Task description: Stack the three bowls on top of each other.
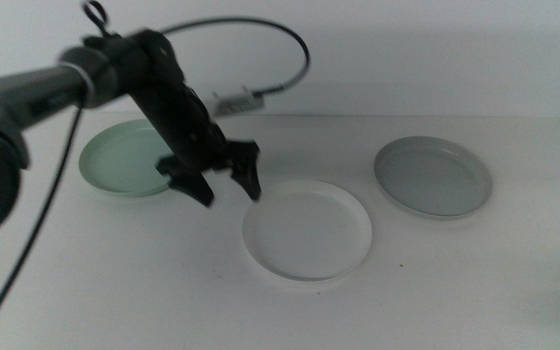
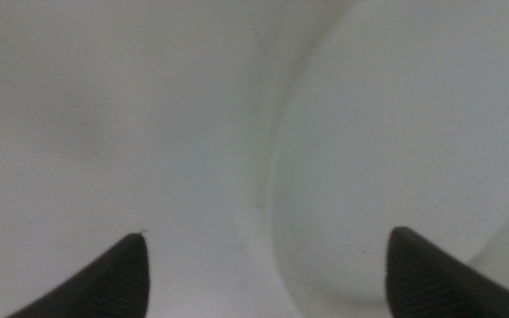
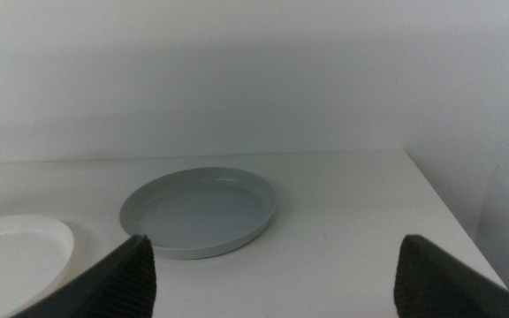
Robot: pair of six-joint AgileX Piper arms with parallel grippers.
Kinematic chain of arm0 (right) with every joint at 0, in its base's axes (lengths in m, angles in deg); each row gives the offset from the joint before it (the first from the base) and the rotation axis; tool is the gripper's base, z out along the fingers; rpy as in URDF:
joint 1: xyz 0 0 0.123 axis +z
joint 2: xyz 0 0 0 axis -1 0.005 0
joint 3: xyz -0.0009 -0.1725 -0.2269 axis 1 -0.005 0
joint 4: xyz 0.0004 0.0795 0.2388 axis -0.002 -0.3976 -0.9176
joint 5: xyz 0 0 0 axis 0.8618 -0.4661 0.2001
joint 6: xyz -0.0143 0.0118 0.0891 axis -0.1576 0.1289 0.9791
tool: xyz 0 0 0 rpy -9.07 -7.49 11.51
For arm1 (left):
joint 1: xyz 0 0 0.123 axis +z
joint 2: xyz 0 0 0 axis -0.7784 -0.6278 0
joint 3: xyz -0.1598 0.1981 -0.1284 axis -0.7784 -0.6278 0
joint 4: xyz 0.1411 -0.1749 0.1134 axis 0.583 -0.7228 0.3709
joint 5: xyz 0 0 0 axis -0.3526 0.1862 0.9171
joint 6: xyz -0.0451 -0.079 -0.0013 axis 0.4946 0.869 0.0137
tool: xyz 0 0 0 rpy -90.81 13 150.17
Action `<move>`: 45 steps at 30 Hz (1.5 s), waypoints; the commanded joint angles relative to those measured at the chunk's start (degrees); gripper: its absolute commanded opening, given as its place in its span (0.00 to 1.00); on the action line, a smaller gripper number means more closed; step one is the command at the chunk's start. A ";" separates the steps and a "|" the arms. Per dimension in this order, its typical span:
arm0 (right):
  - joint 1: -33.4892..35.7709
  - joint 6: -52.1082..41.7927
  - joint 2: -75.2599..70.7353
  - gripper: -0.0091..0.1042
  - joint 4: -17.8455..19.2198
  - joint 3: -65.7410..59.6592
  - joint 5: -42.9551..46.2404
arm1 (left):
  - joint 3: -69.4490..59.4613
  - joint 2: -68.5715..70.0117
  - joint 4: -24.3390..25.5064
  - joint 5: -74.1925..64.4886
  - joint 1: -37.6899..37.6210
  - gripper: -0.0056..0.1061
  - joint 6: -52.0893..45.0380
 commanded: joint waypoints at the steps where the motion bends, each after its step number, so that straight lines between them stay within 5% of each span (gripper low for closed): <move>1: -0.10 -0.16 -0.26 0.82 0.25 -0.15 0.55 | 1.62 3.39 -0.26 -0.80 2.22 0.89 -0.47; 16: -0.10 -0.16 -0.26 0.82 0.25 -0.15 0.55 | 2.54 14.39 18.50 6.00 16.60 0.89 1.62; 40: -0.10 -0.16 -0.26 0.82 0.25 -0.15 0.55 | 3.68 -7.98 18.21 30.15 22.43 0.89 -6.05; 45: -0.10 -0.16 -0.26 0.82 0.25 -0.15 0.55 | 3.68 -8.74 16.10 31.16 22.43 0.74 -7.41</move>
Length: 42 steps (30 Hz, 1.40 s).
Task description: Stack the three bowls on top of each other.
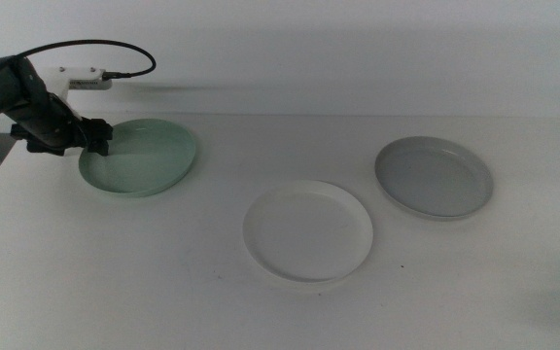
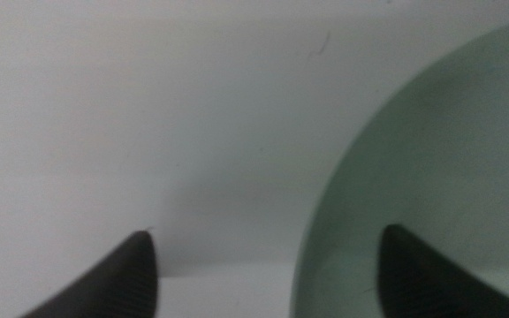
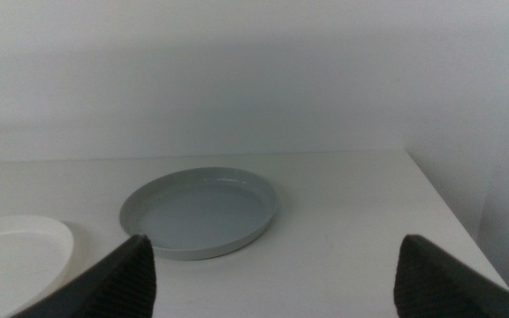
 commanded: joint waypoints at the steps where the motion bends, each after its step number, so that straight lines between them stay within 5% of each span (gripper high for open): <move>1: -0.10 -0.16 -0.26 0.82 0.25 -0.15 0.55 | 0.24 -0.24 -0.66 0.36 0.06 0.68 -0.69; 7: -0.10 -0.16 -0.26 0.82 0.25 -0.15 0.55 | 0.24 -0.13 -1.49 -1.12 0.06 0.05 -0.58; 14: -0.10 -0.16 -0.26 0.82 0.25 -0.15 0.55 | -2.26 7.89 -2.52 -5.51 0.46 0.03 -0.81; 18: -0.10 -0.16 -0.26 0.82 0.25 -0.15 0.55 | -16.84 21.20 -7.77 1.99 0.34 0.03 -1.59; 25: -0.10 -0.16 -0.26 0.82 0.25 -0.15 0.55 | -32.68 37.71 -8.37 7.37 -7.97 0.03 3.64; 33: -0.10 -0.16 -0.26 0.82 0.25 -0.15 0.55 | -32.86 37.21 -8.48 7.96 -24.52 0.03 9.08; 42: -0.10 -0.16 -0.26 0.82 0.25 -0.15 0.55 | -32.86 30.94 -9.94 11.65 -32.31 0.03 10.34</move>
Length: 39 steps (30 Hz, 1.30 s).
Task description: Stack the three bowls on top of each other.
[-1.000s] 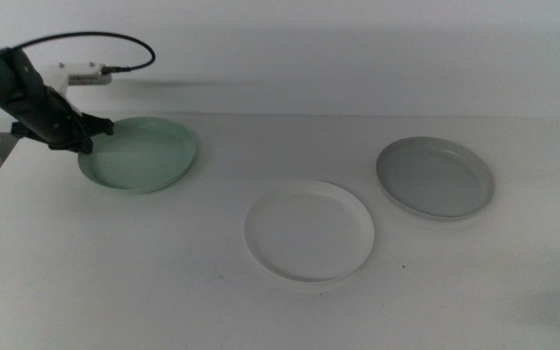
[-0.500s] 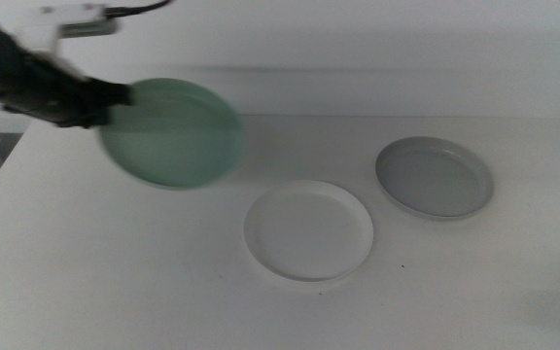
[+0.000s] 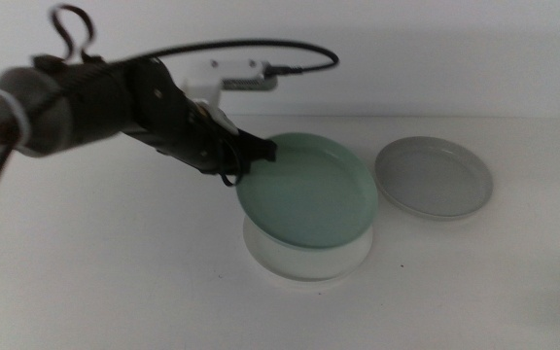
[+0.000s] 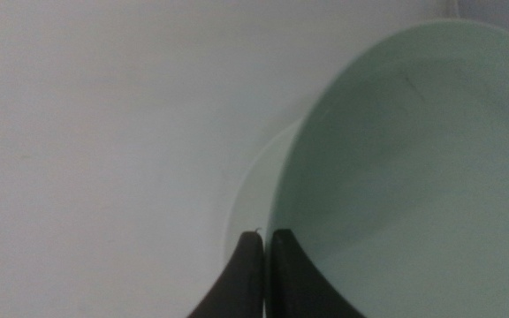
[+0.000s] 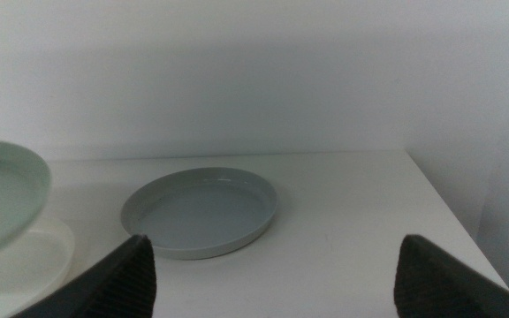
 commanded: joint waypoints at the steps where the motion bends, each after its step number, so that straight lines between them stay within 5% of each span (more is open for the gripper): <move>1: -0.10 -0.16 -0.26 0.82 0.25 -0.15 0.55 | -0.11 -1.50 -0.86 2.89 -0.92 0.03 0.73; 19: -0.10 -0.16 -0.26 0.82 0.25 -0.15 0.55 | -0.11 -8.12 -2.51 4.53 -0.96 0.08 0.09; 23: -0.10 -0.16 -0.26 0.82 0.25 -0.15 0.55 | -0.11 -8.12 -2.21 4.53 -0.72 0.28 0.09; 30: -0.10 -0.16 -0.26 0.82 0.25 -0.15 0.55 | -0.11 -2.31 -4.03 -2.62 2.63 0.90 -6.57; 34: -0.10 -0.16 -0.26 0.82 0.25 -0.15 0.55 | -0.11 9.42 -10.01 -10.05 5.00 0.89 -18.74; 39: -0.10 -0.16 -0.26 0.82 0.25 -0.15 0.55 | -0.11 26.48 -8.91 -18.94 5.30 0.89 -22.18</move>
